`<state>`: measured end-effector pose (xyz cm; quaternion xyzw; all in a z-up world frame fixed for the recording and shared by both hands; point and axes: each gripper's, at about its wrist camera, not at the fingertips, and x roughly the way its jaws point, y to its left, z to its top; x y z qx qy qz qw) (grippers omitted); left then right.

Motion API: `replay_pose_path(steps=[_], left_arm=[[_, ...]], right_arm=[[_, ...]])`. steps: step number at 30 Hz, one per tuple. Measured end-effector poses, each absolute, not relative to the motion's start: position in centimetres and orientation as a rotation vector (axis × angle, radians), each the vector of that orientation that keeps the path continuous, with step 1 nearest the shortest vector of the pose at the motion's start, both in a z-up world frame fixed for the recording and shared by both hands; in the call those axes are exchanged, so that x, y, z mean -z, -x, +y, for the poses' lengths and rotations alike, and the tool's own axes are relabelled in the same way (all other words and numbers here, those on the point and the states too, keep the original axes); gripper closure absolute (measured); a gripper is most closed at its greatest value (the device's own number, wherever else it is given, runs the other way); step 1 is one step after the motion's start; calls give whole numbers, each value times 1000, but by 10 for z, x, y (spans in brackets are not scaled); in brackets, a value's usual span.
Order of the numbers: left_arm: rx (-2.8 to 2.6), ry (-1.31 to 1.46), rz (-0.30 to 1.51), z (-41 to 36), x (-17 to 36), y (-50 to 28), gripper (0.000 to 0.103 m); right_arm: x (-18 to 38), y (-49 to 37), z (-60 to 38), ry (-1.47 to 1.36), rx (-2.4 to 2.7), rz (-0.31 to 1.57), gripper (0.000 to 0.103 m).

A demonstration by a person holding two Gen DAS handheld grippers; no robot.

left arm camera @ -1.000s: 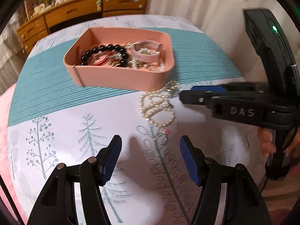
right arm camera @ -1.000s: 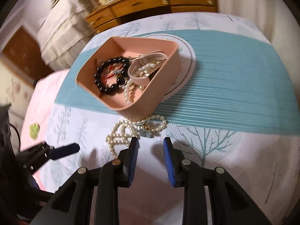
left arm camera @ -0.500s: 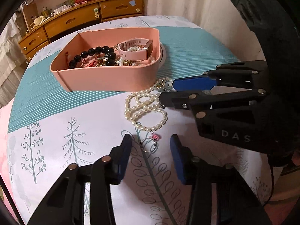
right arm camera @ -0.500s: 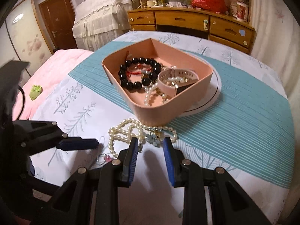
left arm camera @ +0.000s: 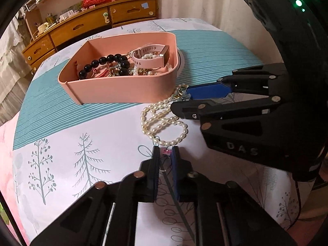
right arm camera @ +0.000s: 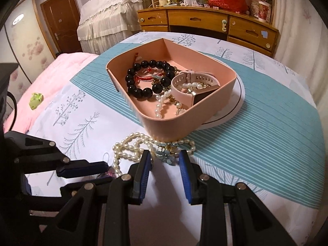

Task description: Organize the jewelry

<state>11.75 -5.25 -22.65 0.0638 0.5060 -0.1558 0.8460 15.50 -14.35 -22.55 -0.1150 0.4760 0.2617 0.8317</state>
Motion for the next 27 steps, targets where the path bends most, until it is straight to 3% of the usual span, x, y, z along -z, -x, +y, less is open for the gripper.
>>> replay_pose_path(steps=[4,8,27], left_arm=[[337,-130,1065,-50,228,-117,97],[343,-124,1065,-46,228,-114,97],[324,-63,1065,19,214,-122,97]], right_arm=[[225,-154,-140,270,-538,1001,75],[223,-151,-137,299,-534,994,85],[203,-133,-112,244,-513,1030,85]])
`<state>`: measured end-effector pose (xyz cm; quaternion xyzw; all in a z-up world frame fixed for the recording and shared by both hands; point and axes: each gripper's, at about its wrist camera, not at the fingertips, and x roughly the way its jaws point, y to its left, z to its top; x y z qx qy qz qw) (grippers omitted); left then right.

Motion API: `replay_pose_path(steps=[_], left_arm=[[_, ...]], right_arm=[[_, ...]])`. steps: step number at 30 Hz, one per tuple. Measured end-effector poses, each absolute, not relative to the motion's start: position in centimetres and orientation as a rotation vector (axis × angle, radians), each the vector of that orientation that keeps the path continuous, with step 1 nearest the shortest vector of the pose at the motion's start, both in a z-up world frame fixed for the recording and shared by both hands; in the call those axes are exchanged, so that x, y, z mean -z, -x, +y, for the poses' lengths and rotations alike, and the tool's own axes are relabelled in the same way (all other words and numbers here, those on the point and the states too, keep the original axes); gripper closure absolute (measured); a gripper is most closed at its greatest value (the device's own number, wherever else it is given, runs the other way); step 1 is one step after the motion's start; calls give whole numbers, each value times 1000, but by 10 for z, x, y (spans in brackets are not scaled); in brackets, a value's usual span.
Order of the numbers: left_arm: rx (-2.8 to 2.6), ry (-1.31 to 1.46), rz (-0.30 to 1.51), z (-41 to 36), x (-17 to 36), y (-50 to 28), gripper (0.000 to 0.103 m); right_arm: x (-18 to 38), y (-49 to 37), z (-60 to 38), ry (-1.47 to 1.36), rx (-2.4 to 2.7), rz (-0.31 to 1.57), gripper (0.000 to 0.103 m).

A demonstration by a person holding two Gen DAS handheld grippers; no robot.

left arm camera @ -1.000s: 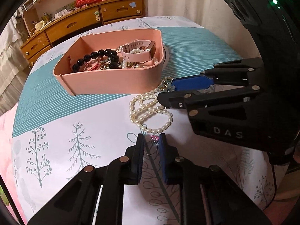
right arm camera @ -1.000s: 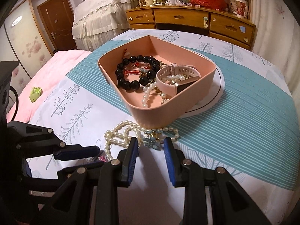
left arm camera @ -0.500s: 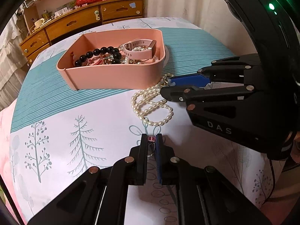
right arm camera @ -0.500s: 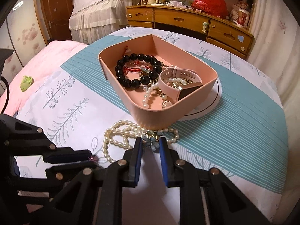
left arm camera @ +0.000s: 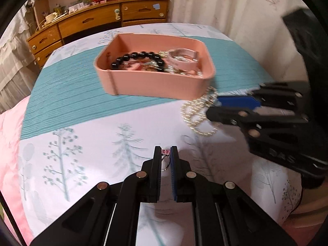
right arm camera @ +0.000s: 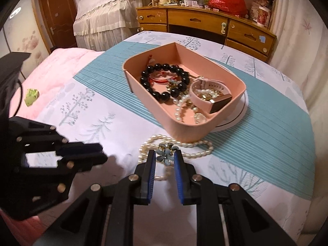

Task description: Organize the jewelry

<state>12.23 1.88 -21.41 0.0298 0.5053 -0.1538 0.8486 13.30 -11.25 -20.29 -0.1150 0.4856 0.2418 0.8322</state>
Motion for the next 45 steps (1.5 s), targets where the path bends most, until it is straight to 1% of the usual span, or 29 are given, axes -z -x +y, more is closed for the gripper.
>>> replay_pose_path(steps=[6,15,23,30,31,32,33,34,35,36,37,39,41,45], left_arm=[[318,-3,1020,50,195,-152,97],[335,-16,925,75,157,-203,97],[411,-43,915,65,134,-236,97],[453,-57,920,49,132,-254,97],[455,-59,927,47,133,-255,95],[456,-66,945,44,134,-258,87],[458,-74,969,41,137,-260,82],[459,-76,986,39,139,-261,70],[460,-76,1012,38,142,-262,57],[461,-71,1030,37,144,-263,51],[463,-66,1043,37,146,-263,47],[466,-77,1047,36,147,-262,44],[445,-104,1044,37,148,-259,24],[411,-138,1039,43,153,-253,22]], right_arm=[[188,-139,-98,90,-482,1028,85],[154,-162,-88,-100,-388,927,85],[132,-174,-93,-85,-288,842,85],[124,-174,-104,-112,-207,808,85],[125,-172,-105,-116,-199,807,85],[127,-173,-105,-118,-193,817,85],[130,-173,-105,-116,-188,832,84],[133,-174,-104,-109,-170,850,83],[135,-173,-104,-105,-157,857,77],[136,-171,-104,-104,-147,862,72],[138,-170,-105,-107,-140,866,70],[139,-166,-106,-115,-133,869,65],[142,-162,-108,-128,-117,878,61],[155,-151,-112,-155,-86,931,41]])
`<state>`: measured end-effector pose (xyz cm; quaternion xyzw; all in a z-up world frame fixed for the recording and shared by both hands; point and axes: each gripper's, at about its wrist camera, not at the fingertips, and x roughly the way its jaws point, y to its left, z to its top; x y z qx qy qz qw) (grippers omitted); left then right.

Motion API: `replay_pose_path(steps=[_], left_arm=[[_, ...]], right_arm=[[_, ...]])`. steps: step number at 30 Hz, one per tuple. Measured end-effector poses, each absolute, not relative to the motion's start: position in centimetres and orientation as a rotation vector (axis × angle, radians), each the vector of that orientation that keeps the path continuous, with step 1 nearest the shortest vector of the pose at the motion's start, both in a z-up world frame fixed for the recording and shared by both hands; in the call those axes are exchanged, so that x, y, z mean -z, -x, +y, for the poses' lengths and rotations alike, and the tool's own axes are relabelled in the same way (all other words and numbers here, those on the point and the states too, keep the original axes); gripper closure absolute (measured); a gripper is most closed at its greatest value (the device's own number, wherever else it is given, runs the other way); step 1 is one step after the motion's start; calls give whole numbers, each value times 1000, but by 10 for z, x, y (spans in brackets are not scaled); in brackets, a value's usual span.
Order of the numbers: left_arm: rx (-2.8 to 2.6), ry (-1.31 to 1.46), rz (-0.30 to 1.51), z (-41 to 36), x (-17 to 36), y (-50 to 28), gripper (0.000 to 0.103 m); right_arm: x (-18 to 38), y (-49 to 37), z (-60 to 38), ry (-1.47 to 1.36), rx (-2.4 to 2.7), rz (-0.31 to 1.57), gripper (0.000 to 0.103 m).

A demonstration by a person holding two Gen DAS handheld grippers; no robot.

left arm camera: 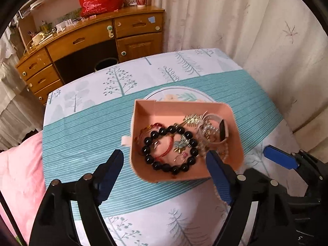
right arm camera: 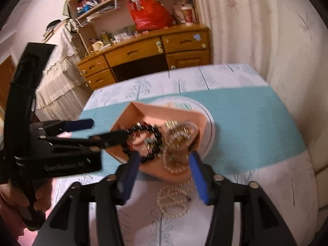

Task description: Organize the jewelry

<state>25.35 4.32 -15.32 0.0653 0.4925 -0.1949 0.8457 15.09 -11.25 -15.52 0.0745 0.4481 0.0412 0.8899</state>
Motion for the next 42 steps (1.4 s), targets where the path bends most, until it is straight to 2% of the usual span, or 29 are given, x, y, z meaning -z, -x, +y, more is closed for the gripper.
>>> replay_pose_path(steps=[4,10,15,28,29,33,37,40,42], left_arm=[[342,-170,1071,52,161,-246,16],[317,-209,1120,63,179,-222,16],[310,-194,1205,74,198,-206,16],[255,-175,1263,91,208,-196,16],[250,-166,1270,92,210,-198,16],[244,-138,1289,99,213,-199,16],[236,-133,1288,101,214,-197,16],[235,-123,1280,103,212,-196,16],[240,-121,1277,104,212,-196,16]], right_arm=[[177,-143,-114,-182,-58,1015,38],[215,-139,-107,-171,23,1136,38],[226,-136,-97,-120,70,1133,38],[232,-144,-74,5,117,1124,39],[232,-144,-73,9,106,1121,42],[229,-141,-67,25,52,1113,88],[227,-140,-67,-6,-5,1148,93],[226,-135,-74,-125,-51,1201,94],[227,-130,-76,-205,-87,1231,99]])
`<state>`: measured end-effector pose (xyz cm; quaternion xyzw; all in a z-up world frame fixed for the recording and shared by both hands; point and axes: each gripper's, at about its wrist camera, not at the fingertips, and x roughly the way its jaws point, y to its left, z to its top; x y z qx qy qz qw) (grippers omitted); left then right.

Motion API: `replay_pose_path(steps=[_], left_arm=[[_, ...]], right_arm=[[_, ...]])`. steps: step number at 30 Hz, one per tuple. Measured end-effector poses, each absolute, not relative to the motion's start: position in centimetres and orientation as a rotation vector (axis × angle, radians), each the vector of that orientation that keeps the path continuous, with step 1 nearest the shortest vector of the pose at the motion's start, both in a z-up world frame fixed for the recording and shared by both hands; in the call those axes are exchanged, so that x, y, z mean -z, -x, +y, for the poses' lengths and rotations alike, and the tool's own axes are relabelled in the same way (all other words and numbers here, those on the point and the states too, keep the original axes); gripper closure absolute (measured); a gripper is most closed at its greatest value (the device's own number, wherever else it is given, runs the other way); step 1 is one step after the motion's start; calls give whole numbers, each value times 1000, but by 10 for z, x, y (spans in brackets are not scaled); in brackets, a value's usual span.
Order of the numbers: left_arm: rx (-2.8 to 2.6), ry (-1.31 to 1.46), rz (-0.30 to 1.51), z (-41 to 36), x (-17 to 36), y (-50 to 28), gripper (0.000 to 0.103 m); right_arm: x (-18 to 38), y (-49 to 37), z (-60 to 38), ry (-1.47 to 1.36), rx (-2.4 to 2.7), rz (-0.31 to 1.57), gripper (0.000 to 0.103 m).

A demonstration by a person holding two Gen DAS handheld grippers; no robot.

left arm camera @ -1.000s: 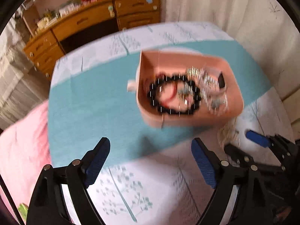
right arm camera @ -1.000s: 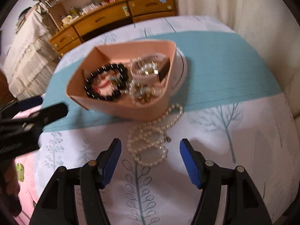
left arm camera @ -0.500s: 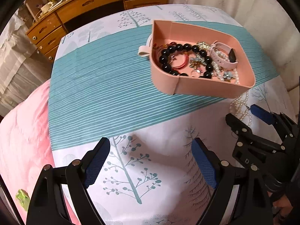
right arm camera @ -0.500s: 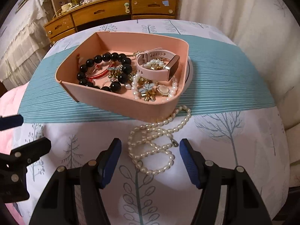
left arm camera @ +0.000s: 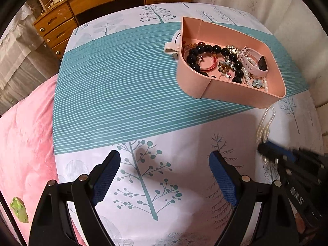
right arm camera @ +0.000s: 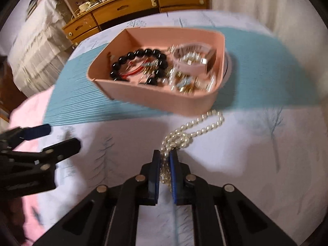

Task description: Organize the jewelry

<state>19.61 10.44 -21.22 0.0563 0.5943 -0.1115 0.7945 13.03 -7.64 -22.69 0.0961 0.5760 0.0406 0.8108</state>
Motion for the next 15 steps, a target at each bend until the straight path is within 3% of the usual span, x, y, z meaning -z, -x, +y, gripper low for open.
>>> replay_pose_path(steps=[6,15], left_arm=[[247,-129,1271,107,212,-193,16],[273,-123,1290,109,210,-181,16]], right_arm=[[226,-113,-71,-318,-173,1298,99],[153,-116,-87,-408,-291,1132,99]])
